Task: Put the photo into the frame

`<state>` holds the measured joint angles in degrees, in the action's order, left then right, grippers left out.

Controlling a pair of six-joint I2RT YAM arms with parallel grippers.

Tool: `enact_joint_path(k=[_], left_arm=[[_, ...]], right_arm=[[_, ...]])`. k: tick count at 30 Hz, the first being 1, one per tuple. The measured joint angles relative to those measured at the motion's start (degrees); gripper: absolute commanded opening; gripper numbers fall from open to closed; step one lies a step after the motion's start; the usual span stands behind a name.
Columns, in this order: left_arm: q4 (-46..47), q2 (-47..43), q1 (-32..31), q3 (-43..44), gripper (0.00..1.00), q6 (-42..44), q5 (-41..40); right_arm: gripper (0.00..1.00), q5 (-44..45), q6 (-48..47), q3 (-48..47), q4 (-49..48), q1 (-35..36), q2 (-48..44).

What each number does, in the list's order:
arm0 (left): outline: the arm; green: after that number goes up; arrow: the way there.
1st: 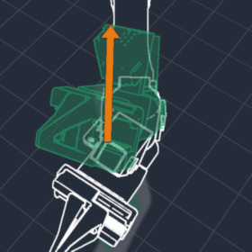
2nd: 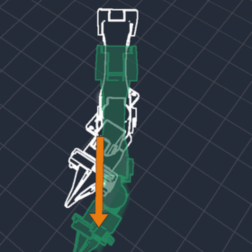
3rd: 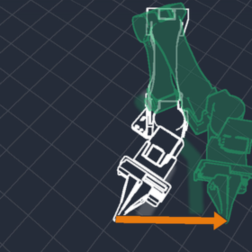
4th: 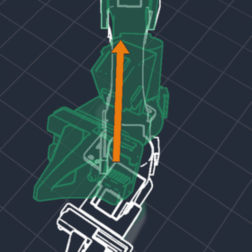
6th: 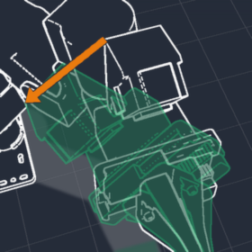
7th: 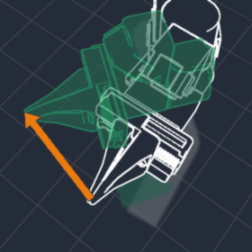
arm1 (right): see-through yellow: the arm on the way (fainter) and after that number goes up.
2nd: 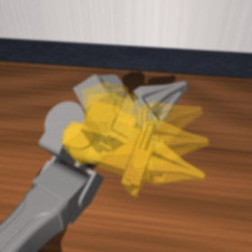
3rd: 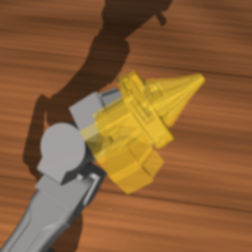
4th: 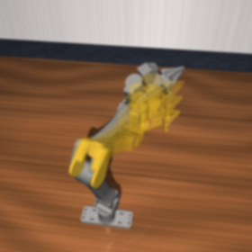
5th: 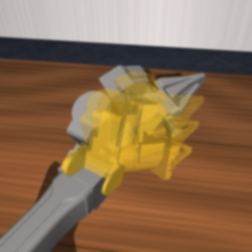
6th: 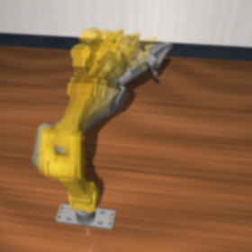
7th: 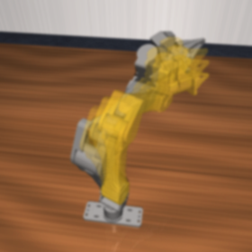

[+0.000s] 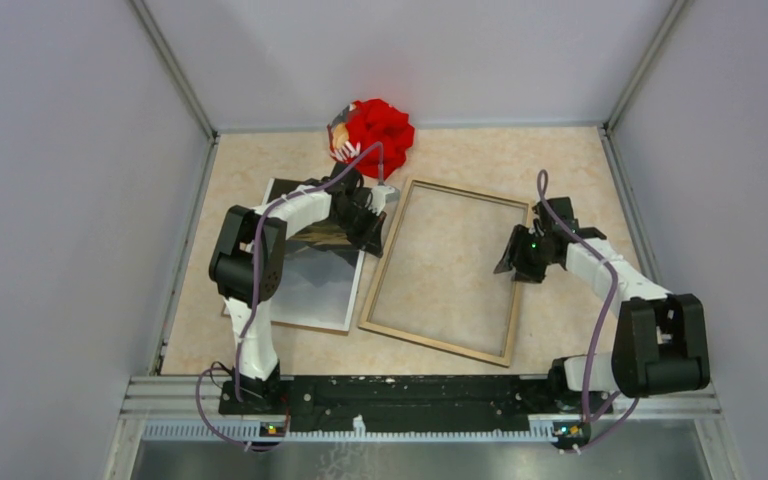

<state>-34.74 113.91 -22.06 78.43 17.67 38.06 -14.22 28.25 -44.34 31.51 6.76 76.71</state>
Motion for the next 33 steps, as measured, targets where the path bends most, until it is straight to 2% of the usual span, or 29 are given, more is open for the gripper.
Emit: enact_joint_path(k=[13, 22, 25, 33], left_arm=[[-0.2, 0.1, 0.0, 0.2, 0.0, 0.0, 0.0], [-0.2, 0.2, 0.0, 0.2, 0.0, 0.0, 0.1], [-0.2, 0.2, 0.0, 0.2, 0.0, 0.0, 0.1], [-0.2, 0.2, 0.0, 0.2, 0.0, 0.0, 0.1]], right_arm=[[0.48, 3.5, -1.1, -1.6, 1.6, 3.0, -1.2], [0.56, 6.0, -2.3, -5.6, 4.7, 3.7, -0.7], [0.64, 7.1, -2.6, -5.9, 4.6, 3.9, -0.6], [0.65, 9.2, -3.4, -6.1, 4.6, 4.0, -0.6]])
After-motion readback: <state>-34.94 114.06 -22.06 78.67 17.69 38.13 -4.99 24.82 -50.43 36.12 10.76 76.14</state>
